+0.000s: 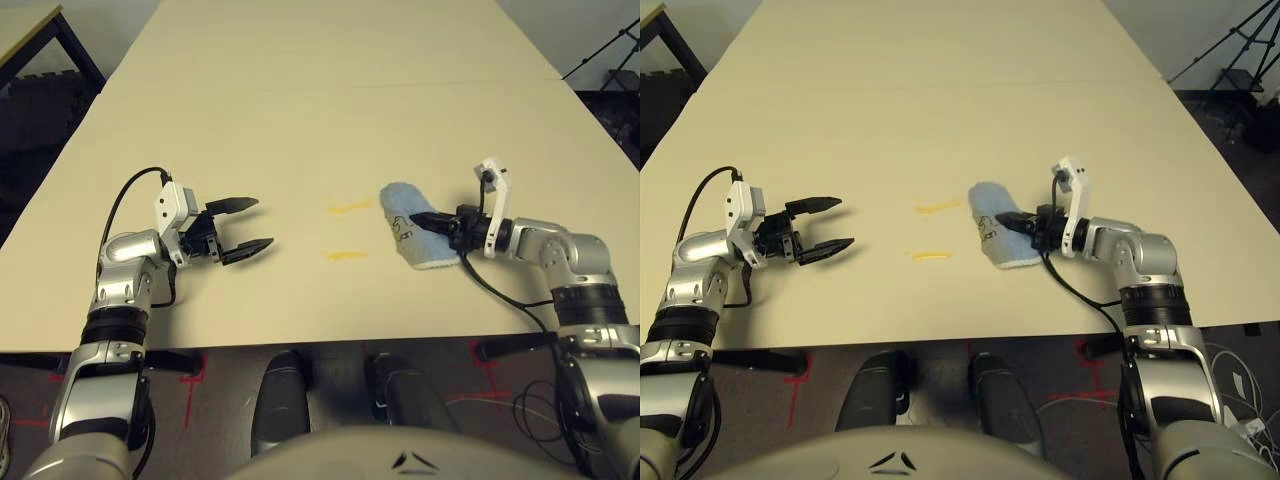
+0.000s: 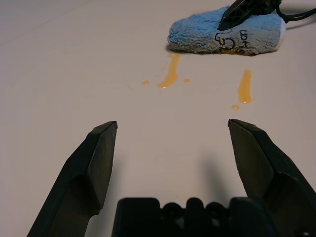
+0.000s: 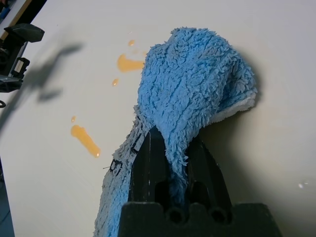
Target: Wipe the water off the table with a rag.
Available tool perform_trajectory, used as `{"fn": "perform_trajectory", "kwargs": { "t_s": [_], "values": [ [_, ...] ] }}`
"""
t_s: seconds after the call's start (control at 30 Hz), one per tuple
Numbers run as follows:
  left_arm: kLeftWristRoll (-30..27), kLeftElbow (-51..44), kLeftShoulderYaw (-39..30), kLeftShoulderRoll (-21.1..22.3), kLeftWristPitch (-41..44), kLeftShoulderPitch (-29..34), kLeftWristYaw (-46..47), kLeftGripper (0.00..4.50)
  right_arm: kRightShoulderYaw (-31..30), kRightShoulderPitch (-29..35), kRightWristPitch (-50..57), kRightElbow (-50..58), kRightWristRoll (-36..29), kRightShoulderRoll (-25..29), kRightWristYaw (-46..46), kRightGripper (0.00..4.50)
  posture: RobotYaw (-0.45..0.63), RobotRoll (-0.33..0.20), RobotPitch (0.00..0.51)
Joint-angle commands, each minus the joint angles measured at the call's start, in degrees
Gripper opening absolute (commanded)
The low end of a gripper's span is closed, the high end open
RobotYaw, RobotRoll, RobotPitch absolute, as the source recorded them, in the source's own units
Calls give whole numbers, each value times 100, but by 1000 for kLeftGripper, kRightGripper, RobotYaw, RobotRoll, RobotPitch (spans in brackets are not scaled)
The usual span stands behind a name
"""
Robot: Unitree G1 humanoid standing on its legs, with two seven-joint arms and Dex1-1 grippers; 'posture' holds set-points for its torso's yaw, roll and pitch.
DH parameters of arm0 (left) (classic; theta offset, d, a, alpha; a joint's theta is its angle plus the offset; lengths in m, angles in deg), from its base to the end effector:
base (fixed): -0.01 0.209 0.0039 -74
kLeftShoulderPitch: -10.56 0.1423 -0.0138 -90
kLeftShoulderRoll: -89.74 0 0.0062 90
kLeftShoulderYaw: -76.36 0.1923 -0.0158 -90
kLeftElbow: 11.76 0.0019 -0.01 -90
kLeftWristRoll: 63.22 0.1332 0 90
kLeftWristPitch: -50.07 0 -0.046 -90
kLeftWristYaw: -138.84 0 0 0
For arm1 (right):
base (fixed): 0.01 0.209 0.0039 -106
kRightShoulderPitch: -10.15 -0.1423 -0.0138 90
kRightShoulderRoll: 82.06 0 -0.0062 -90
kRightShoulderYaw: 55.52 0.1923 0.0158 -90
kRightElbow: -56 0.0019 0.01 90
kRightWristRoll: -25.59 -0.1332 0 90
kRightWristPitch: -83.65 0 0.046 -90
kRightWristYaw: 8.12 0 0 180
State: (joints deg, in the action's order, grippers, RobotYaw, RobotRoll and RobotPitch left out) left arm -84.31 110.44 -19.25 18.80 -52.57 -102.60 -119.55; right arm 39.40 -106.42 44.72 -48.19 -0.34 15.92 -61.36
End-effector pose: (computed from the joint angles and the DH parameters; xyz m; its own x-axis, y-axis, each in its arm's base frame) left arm 0.2643 0.3047 0.0992 0.4497 -0.8843 -0.1258 0.8829 0.4187 0.2128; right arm 0.2766 -0.2290 0.0871 0.5062 0.8103 -0.2953 -0.6248 0.5806 0.5221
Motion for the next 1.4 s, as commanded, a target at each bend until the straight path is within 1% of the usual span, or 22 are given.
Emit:
{"fn": "perform_trajectory", "kwargs": {
  "t_s": [0.03, 0.37, 0.47, 0.57, 0.67, 0.73, 0.83, 0.97, 1.2, 1.4],
  "values": [
    [76, -51, 47, 60, -28, 69, -58, 4500, -243, 151, 227, -221, 25, 82, 22, 117, 167, 0, 128],
    [96, 47, 65, 24, -77, 24, -85, 4500, 342, -102, -298, -1233, 17, 1203, -222, 117, 157, 0, 131],
    [98, 65, 68, 19, -88, 13, -98, 4500, 523, -267, -565, -1668, 26, 1543, -302, 117, 157, 0, 131],
    [99, 87, 69, 19, -92, -9, -112, 4500, 600, -477, -713, -1986, 20, 1778, -345, 117, 149, 0, 133],
    [105, 113, 72, 17, -94, -40, -124, 4500, 627, -706, -870, -2247, 48, 1881, -381, 116, 149, 0, 133],
    [112, 128, 70, 18, -103, -52, -131, 4500, 749, -899, -1016, -2394, -21, 1826, -357, 116, 149, 0, 132],
    [124, 156, 60, 26, -107, -79, -139, 4500, 992, -1181, -1207, -2458, -184, 1586, -203, 116, 153, 0, 132],
    [142, 194, 40, 54, -126, -96, -148, 4500, 1113, -1520, -1325, -2317, -270, 1015, 115, 116, 157, 0, 132],
    [131, 158, -1, 98, -136, -61, -141, 4500, 711, -2013, -1483, -2678, 194, 136, 855, 116, 172, 0, 133],
    [98, 64, -34, 138, -135, 40, -122, 4500, 293, -2174, -1642, -3219, 619, -316, 958, 116, 193, 0, 133]
  ]
}}
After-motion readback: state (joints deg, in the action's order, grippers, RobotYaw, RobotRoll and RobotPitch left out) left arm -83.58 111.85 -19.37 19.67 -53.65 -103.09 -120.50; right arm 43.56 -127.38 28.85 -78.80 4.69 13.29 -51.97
